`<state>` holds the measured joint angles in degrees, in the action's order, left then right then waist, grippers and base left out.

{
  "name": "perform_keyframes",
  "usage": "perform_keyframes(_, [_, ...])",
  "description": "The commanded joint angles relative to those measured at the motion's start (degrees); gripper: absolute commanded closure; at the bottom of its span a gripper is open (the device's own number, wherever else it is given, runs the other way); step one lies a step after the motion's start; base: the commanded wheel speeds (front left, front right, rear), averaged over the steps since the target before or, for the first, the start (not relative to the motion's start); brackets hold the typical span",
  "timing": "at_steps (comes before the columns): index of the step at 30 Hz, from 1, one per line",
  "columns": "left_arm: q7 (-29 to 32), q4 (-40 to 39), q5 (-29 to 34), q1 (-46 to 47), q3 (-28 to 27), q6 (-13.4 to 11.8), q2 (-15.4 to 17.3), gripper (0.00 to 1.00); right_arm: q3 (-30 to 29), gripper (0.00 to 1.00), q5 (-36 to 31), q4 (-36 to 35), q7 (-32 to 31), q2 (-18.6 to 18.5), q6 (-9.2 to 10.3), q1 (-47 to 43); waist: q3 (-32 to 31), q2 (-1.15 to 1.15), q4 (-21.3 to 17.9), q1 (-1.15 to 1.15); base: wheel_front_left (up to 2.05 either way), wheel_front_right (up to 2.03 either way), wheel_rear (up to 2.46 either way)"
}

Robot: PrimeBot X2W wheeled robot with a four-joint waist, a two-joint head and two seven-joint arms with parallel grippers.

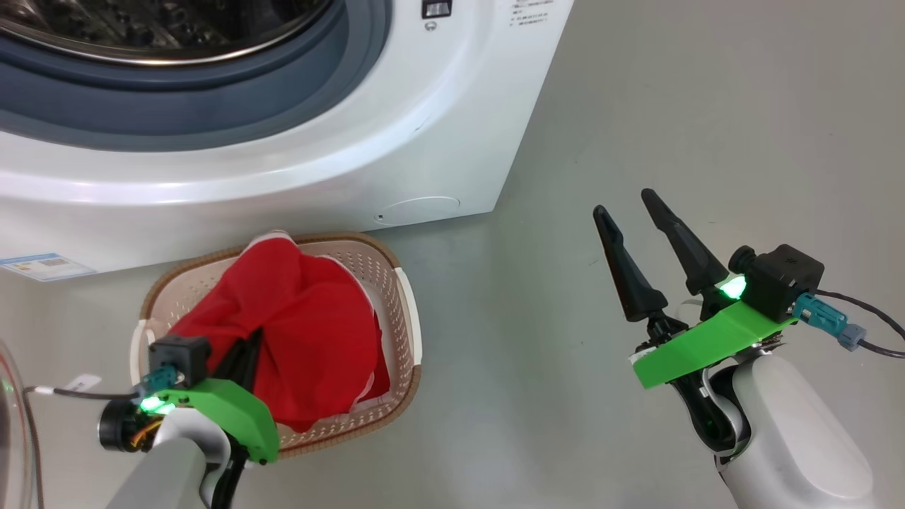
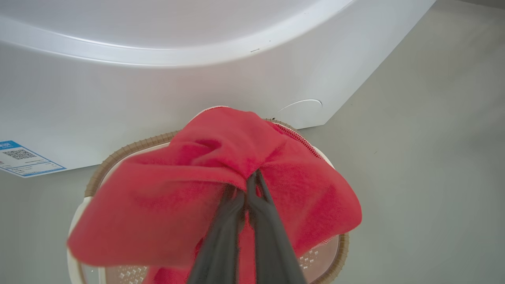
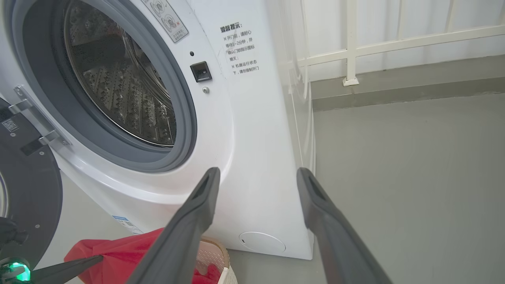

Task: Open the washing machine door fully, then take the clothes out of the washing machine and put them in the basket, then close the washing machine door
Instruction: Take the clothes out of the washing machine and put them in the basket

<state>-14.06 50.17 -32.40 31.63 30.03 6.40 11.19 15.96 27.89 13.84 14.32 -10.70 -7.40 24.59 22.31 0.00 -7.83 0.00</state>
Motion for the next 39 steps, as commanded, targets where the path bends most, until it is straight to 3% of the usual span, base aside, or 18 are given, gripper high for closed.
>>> perform_keyframes(1, [-0.84, 0.50, -0.06, 1.70, -1.25, 0.51, 1.17, 1.00, 1.10, 0.00, 0.50, -1.28, 0.68, 0.36, -0.09, -0.01, 0.18, 0.00, -0.17, 0.00, 0.00, 0.00, 0.00])
perform_keyframes(6, [-0.91, 8.41, -1.25, 4.42, -0.81, 0.93, -0.94, 1.00, 1.27, 0.00, 0.53, -1.13, 0.68, 0.48, -0.09, 0.34, 0.63, 0.00, -0.74, 0.00, 0.00, 0.00, 0.00])
perform_keyframes(7, [-0.91, 9.21, -1.36, 4.79, -0.84, 0.96, -1.24, 0.96, 1.26, 0.00, 0.52, -1.13, 0.68, 0.51, -0.09, 0.37, 0.72, 0.00, -0.82, 0.00, 0.00, 0.00, 0.00])
perform_keyframes(8, [-0.92, 9.94, -1.56, 4.99, -0.95, 0.99, -1.52, 0.75, 1.23, 0.00, 0.51, -1.14, 0.68, 0.53, -0.09, 0.40, 0.79, 0.00, -0.88, 0.00, 0.00, 0.00, 0.00])
perform_keyframes(9, [-0.92, 10.71, -2.01, 5.04, -1.17, 1.02, -1.89, 0.62, 1.20, 0.00, 0.50, -1.13, 0.68, 0.54, -0.09, 0.40, 0.83, 0.00, -0.93, 0.00, 0.00, 0.00, 0.00])
perform_keyframes(10, [-0.92, 11.59, -2.53, 5.04, -1.35, 1.04, -2.27, 0.25, 1.16, 0.00, 0.48, -1.13, 0.68, 0.54, -0.09, 0.38, 0.84, 0.00, -0.95, 0.00, 0.00, 0.00, 0.00])
perform_keyframes(11, [-0.92, 11.96, -2.76, 5.15, -1.31, 1.05, -2.50, 0.00, 1.13, 0.00, 0.47, -1.13, 0.68, 0.54, -0.09, 0.36, 0.86, 0.00, -0.95, 0.00, 0.00, 0.00, 0.00])
perform_keyframes(25, [-0.93, 5.15, -1.91, 3.30, -0.89, 1.08, -0.95, 0.00, 0.43, 0.00, 0.00, -1.07, 0.68, 0.70, -0.09, 0.11, 0.53, 0.00, 0.76, 0.00, 0.00, 0.00, 0.00])
perform_keyframes(39, [-0.94, -4.74, 3.31, -0.58, -8.84, 0.94, -0.31, 0.00, 0.36, 0.00, 0.14, -0.67, 0.68, 0.45, -0.09, -0.80, -1.92, 0.00, 2.59, 0.00, 0.00, 0.00, 0.00])
